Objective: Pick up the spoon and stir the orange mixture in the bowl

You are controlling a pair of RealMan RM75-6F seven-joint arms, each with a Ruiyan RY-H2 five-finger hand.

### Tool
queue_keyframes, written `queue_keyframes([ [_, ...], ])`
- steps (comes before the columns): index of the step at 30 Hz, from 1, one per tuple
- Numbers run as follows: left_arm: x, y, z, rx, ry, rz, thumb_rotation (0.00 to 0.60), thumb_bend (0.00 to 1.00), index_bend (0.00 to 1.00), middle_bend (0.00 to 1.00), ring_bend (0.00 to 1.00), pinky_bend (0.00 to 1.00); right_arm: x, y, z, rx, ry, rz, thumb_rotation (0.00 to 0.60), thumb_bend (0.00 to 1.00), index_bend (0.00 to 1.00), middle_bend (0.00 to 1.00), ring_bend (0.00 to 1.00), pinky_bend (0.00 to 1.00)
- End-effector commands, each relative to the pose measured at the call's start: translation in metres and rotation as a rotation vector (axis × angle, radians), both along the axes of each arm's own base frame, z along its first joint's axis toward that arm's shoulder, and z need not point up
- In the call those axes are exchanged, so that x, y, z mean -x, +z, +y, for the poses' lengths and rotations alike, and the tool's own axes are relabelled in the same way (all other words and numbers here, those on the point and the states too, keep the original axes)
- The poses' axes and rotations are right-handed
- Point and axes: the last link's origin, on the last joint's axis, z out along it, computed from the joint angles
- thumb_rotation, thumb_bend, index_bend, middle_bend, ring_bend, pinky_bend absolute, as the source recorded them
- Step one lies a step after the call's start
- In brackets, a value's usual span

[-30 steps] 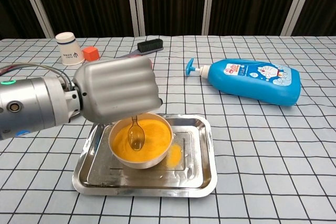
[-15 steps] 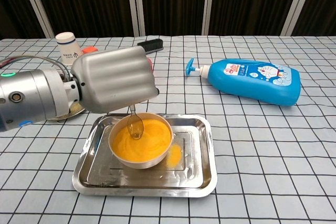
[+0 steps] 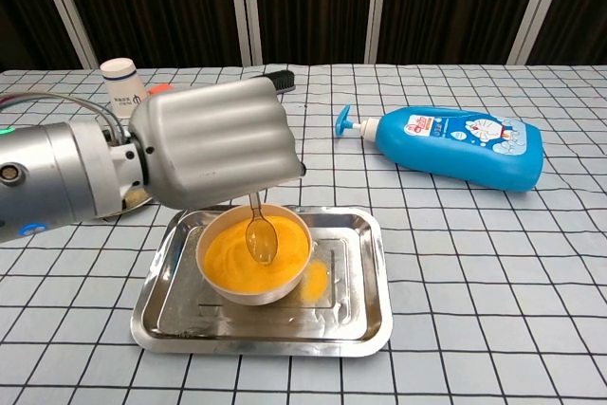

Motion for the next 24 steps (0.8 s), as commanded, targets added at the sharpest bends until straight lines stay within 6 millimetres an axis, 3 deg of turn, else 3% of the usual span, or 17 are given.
queue_keyframes([
  [1, 0.000, -0.003, -0.002, 0.004, -0.002, 0.002, 0.600, 0.74, 0.80, 1.00, 1.00, 1.00, 0.000, 0.000, 0.000, 0.000, 0.000, 0.000, 0.600, 0.31, 0.00, 0.00, 0.00, 0.00],
  [9, -0.001, -0.010, -0.007, 0.004, -0.024, 0.023, 0.600, 0.74, 0.80, 1.00, 1.00, 1.00, 0.000, 0.000, 0.000, -0.001, -0.001, -0.001, 0.600, 0.31, 0.00, 0.00, 0.00, 0.00],
  [24, 0.013, -0.013, 0.019, -0.081, 0.028, 0.076, 0.600, 0.74, 0.81, 1.00, 1.00, 1.00, 0.001, 0.000, 0.000, -0.003, -0.006, -0.003, 0.600, 0.31, 0.00, 0.00, 0.00, 0.00],
])
